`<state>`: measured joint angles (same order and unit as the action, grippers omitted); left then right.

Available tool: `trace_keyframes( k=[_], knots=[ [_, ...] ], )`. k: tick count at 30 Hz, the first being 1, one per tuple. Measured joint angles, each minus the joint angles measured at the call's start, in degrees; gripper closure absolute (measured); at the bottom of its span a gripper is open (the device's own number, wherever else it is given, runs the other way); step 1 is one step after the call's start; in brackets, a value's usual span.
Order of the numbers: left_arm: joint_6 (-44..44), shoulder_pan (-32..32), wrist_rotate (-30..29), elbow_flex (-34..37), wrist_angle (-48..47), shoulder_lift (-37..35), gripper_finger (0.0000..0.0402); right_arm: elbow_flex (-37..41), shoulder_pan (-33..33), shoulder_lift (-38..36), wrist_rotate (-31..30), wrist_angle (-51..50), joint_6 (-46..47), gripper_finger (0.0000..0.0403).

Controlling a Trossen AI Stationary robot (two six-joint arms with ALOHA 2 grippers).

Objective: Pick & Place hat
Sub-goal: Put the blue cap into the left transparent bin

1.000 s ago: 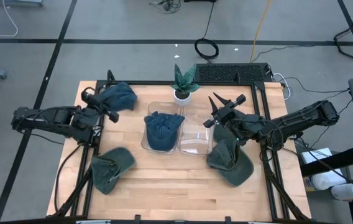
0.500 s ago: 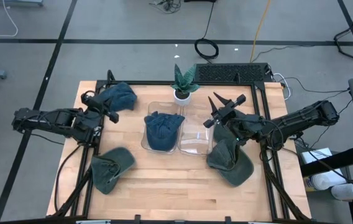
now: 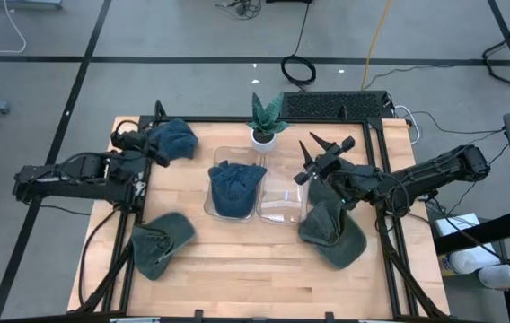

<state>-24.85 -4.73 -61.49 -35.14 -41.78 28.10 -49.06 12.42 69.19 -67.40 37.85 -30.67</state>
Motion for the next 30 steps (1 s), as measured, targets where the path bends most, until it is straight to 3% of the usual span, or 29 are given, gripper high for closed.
trace_keyframes(
  k=[15, 30],
  knots=[
    [1.39, -16.16, 18.71, -0.09, -3.74, 2.47, 0.0114, 0.0, 0.0, 0.0, -0.04, 0.0, 0.0, 0.0237],
    [5.61, -27.47, 26.67, -0.11, -3.24, 16.53, 0.0081, 0.0, 0.02, 0.0, -0.06, 0.0, -0.05, 0.0232]
  ],
)
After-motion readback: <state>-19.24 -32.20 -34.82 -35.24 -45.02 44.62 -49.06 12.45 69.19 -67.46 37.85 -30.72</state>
